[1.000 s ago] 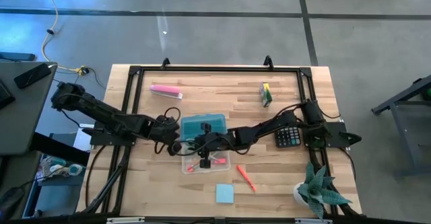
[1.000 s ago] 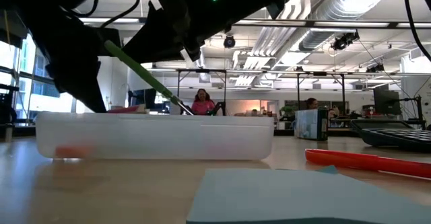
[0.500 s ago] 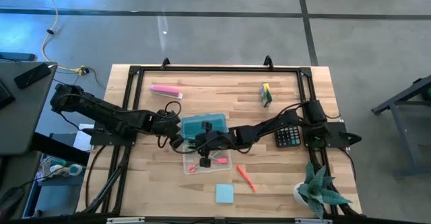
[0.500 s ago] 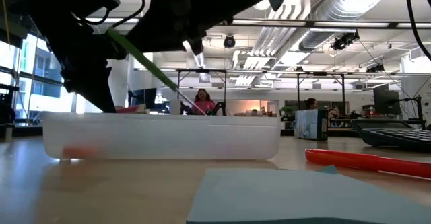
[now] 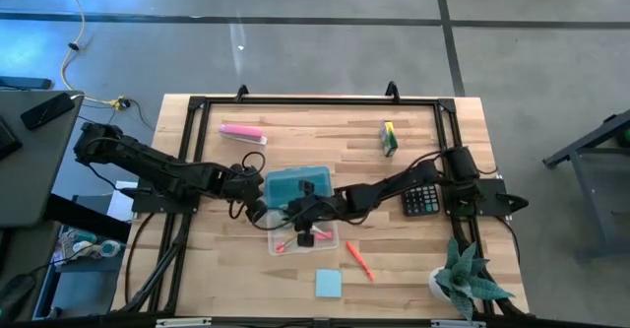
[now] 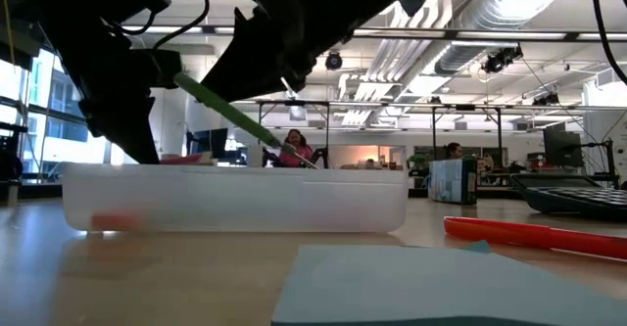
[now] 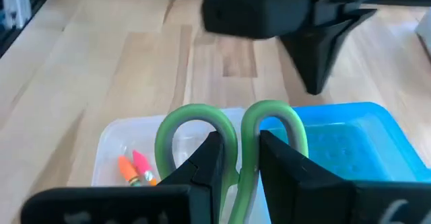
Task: Pack school essentials
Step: Put the green scissors into the supply box
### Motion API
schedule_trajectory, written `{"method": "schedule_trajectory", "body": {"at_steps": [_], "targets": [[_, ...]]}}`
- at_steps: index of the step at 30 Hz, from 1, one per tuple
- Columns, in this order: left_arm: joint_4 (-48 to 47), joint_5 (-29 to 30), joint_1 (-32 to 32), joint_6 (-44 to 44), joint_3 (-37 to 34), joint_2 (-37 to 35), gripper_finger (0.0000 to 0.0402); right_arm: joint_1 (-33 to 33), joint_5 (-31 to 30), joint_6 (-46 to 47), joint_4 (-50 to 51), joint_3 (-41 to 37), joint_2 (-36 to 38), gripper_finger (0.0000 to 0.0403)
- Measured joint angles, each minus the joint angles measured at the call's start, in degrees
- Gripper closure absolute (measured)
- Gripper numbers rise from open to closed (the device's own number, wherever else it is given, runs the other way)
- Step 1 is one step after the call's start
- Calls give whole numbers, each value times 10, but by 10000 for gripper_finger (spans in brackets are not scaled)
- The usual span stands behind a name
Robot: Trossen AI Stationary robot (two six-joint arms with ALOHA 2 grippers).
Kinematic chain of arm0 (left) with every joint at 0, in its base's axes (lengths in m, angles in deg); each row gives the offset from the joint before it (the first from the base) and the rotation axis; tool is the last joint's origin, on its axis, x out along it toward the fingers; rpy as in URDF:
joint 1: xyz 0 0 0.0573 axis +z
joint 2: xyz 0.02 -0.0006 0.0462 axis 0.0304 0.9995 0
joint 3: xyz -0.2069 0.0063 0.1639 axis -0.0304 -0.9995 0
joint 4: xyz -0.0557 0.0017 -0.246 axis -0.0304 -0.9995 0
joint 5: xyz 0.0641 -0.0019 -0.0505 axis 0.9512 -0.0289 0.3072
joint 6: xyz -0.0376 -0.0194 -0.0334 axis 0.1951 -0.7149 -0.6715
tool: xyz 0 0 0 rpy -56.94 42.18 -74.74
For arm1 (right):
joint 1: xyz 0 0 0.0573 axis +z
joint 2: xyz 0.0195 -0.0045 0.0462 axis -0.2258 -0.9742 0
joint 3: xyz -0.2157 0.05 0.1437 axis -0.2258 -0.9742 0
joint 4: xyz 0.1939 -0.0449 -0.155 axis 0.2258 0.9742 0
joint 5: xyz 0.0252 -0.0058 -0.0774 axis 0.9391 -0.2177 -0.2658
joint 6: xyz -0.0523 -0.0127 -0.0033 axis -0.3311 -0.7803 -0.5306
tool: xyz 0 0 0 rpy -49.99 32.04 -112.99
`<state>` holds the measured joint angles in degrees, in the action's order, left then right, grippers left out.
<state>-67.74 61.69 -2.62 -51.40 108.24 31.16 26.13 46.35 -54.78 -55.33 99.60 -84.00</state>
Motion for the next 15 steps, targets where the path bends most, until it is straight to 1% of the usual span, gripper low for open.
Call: {"method": "schedule_trajectory", "body": {"at_steps": [4, 9, 11, 15], "targets": [[0, -8, -2, -3, 0, 0, 401, 6, 1, -22, 10, 0, -3, 343], [0, -15, -2, -4, 0, 0, 401, 12, 3, -24, 15, 0, -4, 337], [0, -15, -2, -5, 0, 0, 401, 12, 3, -24, 19, 0, -4, 324], [0, -15, -2, -11, 0, 0, 401, 12, -1, -14, 17, 0, -4, 279]]}}
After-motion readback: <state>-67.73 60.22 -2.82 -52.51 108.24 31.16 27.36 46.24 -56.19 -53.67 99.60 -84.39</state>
